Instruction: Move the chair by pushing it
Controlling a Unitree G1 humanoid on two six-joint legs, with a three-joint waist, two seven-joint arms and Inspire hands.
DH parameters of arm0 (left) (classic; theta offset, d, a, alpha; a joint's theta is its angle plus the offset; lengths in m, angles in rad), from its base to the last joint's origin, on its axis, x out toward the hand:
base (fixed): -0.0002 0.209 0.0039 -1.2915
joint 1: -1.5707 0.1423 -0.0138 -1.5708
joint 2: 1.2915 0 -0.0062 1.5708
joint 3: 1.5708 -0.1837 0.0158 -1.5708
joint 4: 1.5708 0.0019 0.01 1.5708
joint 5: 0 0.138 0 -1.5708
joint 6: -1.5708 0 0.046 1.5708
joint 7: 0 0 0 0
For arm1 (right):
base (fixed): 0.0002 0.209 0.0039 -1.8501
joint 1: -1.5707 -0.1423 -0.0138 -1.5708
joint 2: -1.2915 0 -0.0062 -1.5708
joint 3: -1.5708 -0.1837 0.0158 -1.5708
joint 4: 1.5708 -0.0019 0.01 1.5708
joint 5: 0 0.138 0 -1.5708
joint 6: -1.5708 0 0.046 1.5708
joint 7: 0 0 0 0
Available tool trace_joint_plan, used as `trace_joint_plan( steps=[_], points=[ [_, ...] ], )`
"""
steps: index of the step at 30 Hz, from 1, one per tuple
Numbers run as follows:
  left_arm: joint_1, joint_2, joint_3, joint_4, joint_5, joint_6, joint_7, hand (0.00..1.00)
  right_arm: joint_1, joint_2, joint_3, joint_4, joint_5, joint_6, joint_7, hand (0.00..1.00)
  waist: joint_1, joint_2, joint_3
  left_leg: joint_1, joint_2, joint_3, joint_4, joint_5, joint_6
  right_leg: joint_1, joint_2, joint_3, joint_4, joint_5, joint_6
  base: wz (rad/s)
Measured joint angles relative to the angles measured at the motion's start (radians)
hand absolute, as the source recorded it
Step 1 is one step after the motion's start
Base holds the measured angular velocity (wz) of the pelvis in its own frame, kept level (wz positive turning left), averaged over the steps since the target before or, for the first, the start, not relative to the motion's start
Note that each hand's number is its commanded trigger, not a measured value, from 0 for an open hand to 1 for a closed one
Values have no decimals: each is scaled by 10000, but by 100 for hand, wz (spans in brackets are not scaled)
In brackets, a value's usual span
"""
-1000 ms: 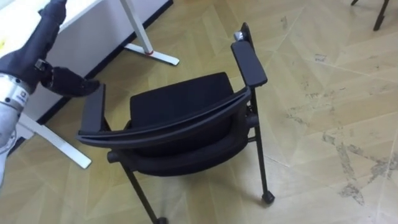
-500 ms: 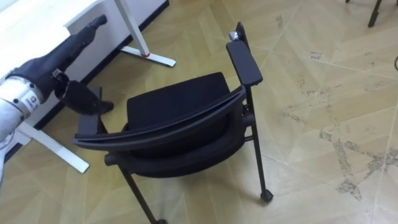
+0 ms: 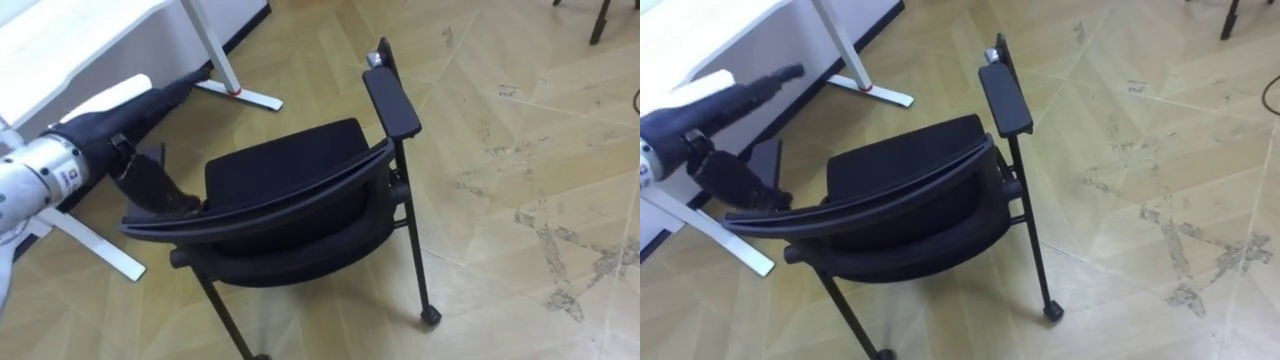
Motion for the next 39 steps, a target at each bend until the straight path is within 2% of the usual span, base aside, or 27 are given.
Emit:
trace_joint_plan(
  steps=[7,13,19,22,32,39],
  points=[
    [7,-1,-755,37,25,466,-554,0,-6,-16,225,15,-54,212,5,0,-99,-32,30,-6,-7,-79,28,1,0,10,-11,-80,3,-6,-2,3],
    [408,-8,-1277,140,237,665,-926,0,-103,-20,272,62,-86,314,13,0,-229,-116,103,-44,-10,-83,28,1,0,1,-15,-87,2,-19,-5,1],
    [526,-29,-1858,491,804,854,-1068,0,-185,-23,497,44,140,402,-54,0,-283,-171,149,-147,-17,-85,28,1,0,-42,-24,-128,-13,-23,-4,2],
    [617,-117,-2167,621,897,838,-1001,0,-296,-18,637,65,291,400,-132,0,-352,-175,152,-148,-26,-82,26,1,0,-38,-27,-151,-44,-23,-4,1],
    [914,-137,-2146,685,895,800,-672,0,-403,-13,709,13,746,412,-519,0,-485,-156,131,-46,-30,2,13,1,-1,-6,-31,-101,-97,-23,-4,-2],
    [895,-195,-2144,1175,909,705,-354,0,-459,-10,756,-2,801,412,-572,0,-720,-282,148,27,-23,69,14,2,0,0,-51,-110,41,-53,4,0]
  ],
)
